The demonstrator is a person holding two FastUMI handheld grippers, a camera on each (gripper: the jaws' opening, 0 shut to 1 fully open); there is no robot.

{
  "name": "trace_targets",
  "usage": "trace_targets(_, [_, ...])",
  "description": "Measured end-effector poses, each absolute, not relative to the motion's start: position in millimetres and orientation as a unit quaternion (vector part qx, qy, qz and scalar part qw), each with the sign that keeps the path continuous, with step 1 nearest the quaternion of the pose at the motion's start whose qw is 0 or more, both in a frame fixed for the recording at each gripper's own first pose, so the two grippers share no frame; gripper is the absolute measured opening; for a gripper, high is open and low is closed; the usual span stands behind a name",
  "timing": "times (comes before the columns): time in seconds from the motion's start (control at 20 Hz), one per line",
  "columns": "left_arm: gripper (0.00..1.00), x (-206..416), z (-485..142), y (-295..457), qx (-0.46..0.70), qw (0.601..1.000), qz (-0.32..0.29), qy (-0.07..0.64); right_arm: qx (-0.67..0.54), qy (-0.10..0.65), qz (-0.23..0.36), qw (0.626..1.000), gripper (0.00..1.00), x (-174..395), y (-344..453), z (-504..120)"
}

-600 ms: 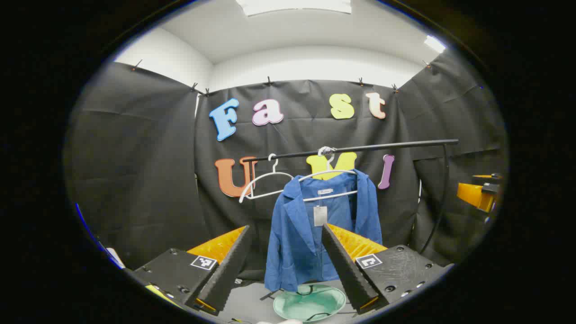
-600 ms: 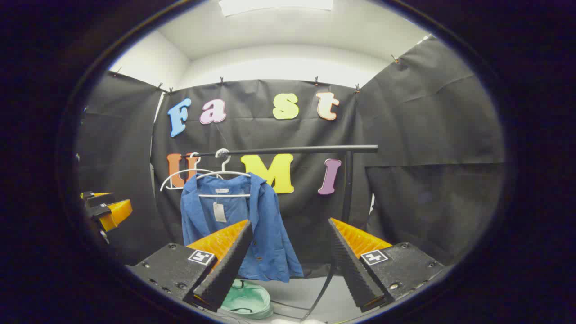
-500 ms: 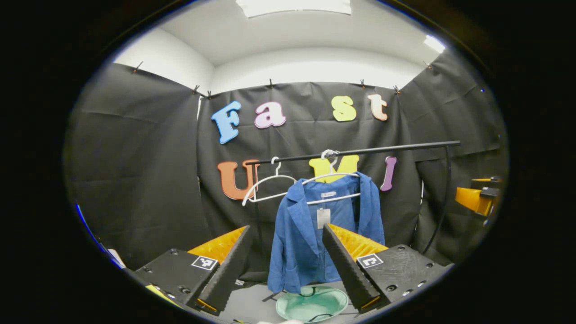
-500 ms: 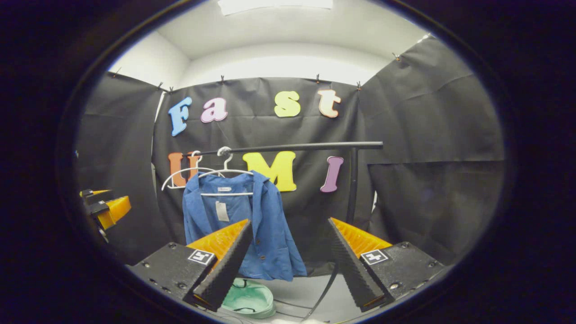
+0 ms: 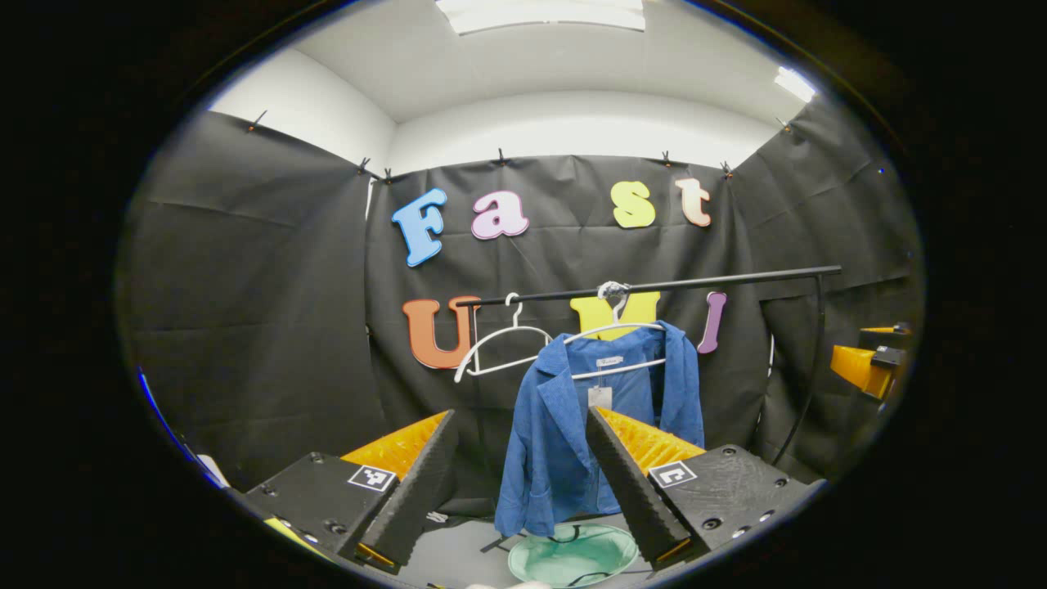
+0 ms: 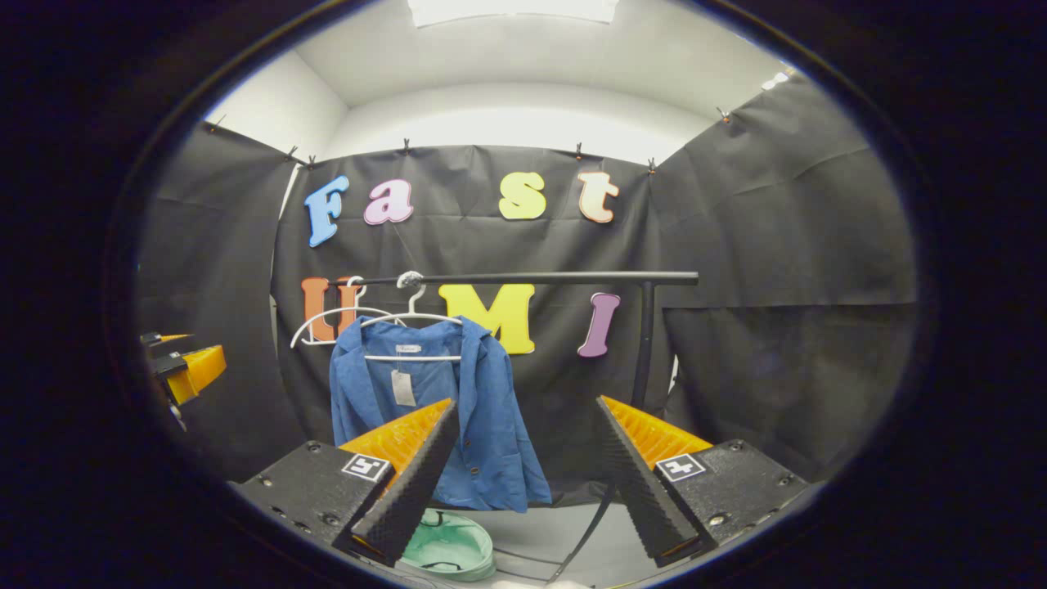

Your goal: Grasp the clothes on the hanger with both hands and then place them into the laundry hamper below.

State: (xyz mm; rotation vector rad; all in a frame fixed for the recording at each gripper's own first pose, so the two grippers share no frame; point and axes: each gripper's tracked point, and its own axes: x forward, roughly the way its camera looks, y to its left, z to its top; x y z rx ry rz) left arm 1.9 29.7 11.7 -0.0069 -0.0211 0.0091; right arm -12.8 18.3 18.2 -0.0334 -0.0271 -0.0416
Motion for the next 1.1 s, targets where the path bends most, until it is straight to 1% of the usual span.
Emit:
trace_targets(0.4, [0.99,14,0,31,0.006,1.0,0.01,-0.004,-0.029,-0.009,-0.031,0.999,1.0,-3,25,7])
trace_targets(0.55, [0.98,29,-6,26,-0.003,1.0,0.01,-0.006,-0.043,-0.01,-0.012,0.999,1.0,16,35,2])
trace_targets(0.7, [0.99,50,-20,12,-0.018,1.0,0.008,-0.002,-0.055,-0.01,0.017,0.998,1.0,44,46,-4])
trace_targets(0.75, [0.97,59,-22,7,-0.021,1.0,0.006,-0.003,-0.058,-0.009,0.03,0.998,1.0,55,52,-6])
trace_targets(0.8, [0.99,68,-25,2,-0.019,1.0,0.008,-0.003,-0.062,-0.005,0.047,0.997,1.0,69,59,-12])
trace_targets(0.95, [0.99,100,-37,-9,-0.008,1.0,0.015,-0.001,-0.071,0.007,0.088,0.994,1.0,114,78,-24])
trace_targets(1.0, [0.98,110,-42,-15,-0.006,1.0,0.016,0.004,-0.075,0.013,0.091,0.993,1.0,131,80,-28])
trace_targets(1.05, [0.98,121,-45,-19,-0.001,1.0,0.017,0.005,-0.078,0.018,0.095,0.992,0.96,148,82,-34])
trace_targets(1.1, [0.97,133,-48,-21,0.001,1.0,0.022,0.004,-0.08,0.023,0.096,0.992,0.96,165,85,-39])
